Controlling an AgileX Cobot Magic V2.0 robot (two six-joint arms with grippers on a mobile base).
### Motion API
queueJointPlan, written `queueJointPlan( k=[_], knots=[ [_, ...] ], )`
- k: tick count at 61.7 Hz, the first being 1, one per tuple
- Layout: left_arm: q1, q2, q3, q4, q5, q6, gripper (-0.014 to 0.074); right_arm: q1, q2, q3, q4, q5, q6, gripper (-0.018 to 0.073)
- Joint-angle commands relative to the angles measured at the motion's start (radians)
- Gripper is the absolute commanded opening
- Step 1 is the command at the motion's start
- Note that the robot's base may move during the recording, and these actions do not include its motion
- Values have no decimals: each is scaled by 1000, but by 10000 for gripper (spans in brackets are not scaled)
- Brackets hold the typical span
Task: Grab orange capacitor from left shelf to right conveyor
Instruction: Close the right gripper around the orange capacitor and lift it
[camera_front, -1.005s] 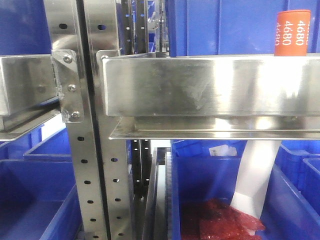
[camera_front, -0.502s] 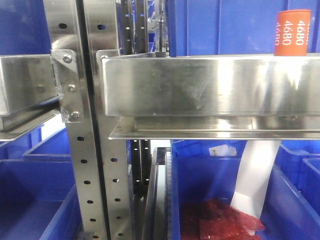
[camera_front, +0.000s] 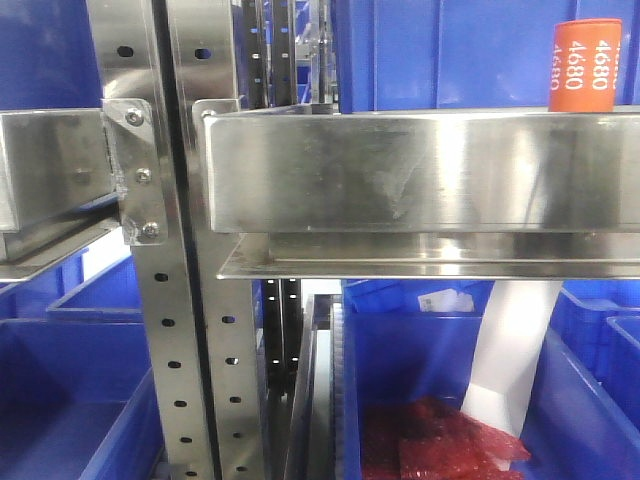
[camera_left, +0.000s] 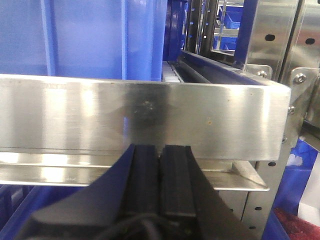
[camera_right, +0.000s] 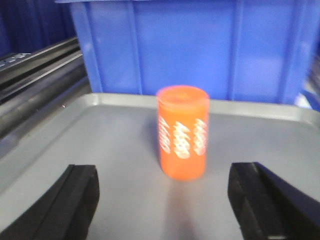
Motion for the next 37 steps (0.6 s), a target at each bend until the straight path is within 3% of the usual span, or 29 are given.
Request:
queueJointPlan(
  k=[1,37],
  knots=[
    [-7,-13,-5,-2,-89,-1,-127,4,59,-78,5,-134,-2,623],
    [-7,-13,-5,-2,-89,-1,-127,-56,389,-142,5,-388,1,623]
  ],
)
